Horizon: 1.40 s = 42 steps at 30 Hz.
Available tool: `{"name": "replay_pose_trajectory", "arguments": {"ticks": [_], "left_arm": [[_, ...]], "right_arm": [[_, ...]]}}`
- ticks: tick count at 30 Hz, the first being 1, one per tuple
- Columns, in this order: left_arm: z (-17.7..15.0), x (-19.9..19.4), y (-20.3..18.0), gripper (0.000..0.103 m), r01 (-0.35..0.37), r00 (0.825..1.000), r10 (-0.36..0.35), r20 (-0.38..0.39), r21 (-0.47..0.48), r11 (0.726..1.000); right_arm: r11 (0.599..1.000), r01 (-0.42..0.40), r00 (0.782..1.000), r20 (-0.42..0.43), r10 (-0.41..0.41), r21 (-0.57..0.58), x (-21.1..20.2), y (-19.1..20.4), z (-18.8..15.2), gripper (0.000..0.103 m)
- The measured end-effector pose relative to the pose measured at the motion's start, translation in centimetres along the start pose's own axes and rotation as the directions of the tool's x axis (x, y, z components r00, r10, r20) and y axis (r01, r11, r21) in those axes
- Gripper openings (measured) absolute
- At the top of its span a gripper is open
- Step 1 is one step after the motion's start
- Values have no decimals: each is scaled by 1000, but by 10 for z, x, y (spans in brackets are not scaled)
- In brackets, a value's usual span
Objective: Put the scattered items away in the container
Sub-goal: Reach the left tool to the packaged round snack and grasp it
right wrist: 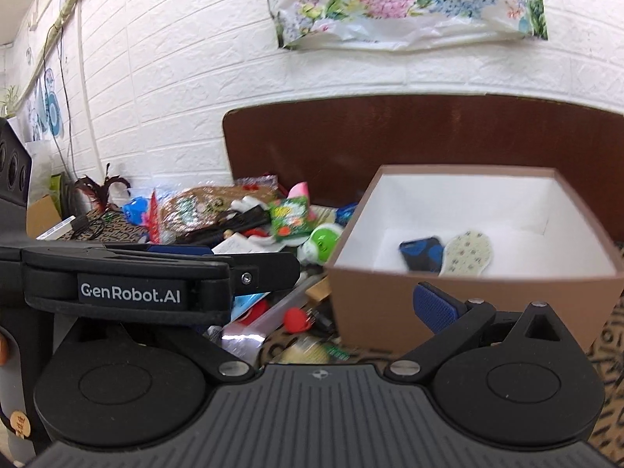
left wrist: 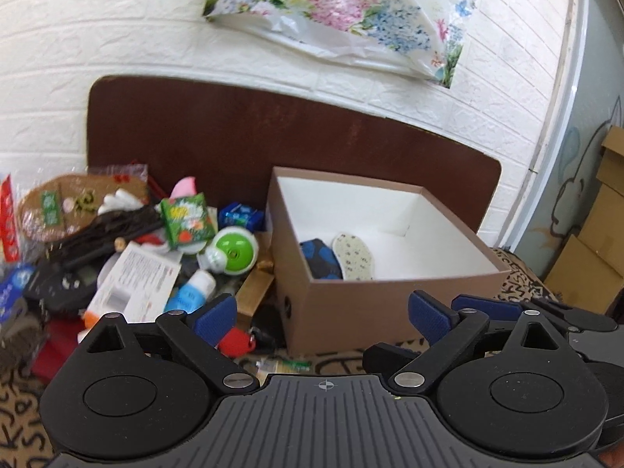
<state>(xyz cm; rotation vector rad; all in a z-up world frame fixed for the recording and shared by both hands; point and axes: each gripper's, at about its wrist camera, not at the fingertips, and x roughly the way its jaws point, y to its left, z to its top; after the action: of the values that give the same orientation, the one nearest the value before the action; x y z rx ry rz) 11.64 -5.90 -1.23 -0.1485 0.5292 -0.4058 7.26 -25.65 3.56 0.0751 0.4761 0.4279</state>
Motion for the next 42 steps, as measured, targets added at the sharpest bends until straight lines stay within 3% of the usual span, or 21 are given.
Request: {"name": "replay_pose_trajectory", "arguments": {"ticks": [9,17,28,33,39,41,42], "left_arm": [[-34,10,26,100,12,999,-13,-33,-22,1000],[-60,58,46,92,18,986,-22,-167,-23,1000],[-54,102,46,82,48,960,-42,-277,17,999],[-57,119,46,70,57,943,-41,-330,38,998],[-56,124,50,63,63,939,-47,-342,36,997],[-56,126,50,64,61,938,-41,-344,49,997],[-56,128,50,69,61,938,-38,-343,54,997]], "right_arm": [[1000,1,1000,-3,0,30,17,6,-37,103],[996,75,994,-74,-79,-44,53,7,-67,95],[998,58,991,-121,-55,21,83,-4,-72,83],[998,44,990,-134,-38,38,95,-7,-72,77],[995,13,986,-166,4,98,111,-15,-74,67],[994,-1,986,-169,20,111,114,-16,-75,62],[994,-8,985,-169,27,112,114,-16,-75,59]]}}
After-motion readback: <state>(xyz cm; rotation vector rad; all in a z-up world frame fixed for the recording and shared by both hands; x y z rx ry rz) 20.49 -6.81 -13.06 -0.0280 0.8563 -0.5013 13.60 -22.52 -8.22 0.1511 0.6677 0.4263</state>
